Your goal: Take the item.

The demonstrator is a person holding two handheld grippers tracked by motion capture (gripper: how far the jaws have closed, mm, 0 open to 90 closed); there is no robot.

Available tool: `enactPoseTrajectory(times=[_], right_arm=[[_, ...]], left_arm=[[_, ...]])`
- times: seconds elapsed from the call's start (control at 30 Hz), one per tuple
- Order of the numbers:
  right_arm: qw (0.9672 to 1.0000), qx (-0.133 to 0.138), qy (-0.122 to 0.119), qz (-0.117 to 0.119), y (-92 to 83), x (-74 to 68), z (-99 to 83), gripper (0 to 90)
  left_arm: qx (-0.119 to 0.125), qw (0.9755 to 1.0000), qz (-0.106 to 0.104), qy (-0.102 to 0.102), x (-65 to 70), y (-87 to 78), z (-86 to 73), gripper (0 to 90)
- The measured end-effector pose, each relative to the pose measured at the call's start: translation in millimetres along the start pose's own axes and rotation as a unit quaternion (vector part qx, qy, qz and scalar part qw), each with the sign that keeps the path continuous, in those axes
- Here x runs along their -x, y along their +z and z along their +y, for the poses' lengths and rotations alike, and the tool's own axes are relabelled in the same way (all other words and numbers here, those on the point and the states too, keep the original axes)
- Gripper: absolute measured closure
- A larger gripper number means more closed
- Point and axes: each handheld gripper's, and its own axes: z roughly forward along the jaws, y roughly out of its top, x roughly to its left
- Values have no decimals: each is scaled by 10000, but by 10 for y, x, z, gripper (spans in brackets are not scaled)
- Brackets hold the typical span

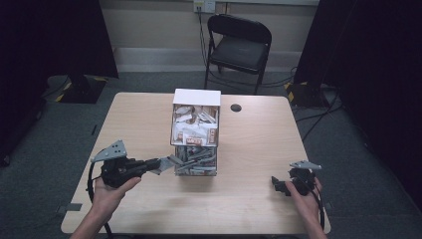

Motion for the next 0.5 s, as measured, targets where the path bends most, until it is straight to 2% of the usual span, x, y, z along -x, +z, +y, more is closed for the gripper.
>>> enactPoseTrajectory(times=[0.17,0.5], right_arm=[[10000,-1,0,1,0,0,0,0],[10000,1,-2,0,0,0,0,0]], left_arm=[[79,9999,95,-41,-40,-73,-20,900],[47,9995,294,-70,-128,-149,-32,900]])
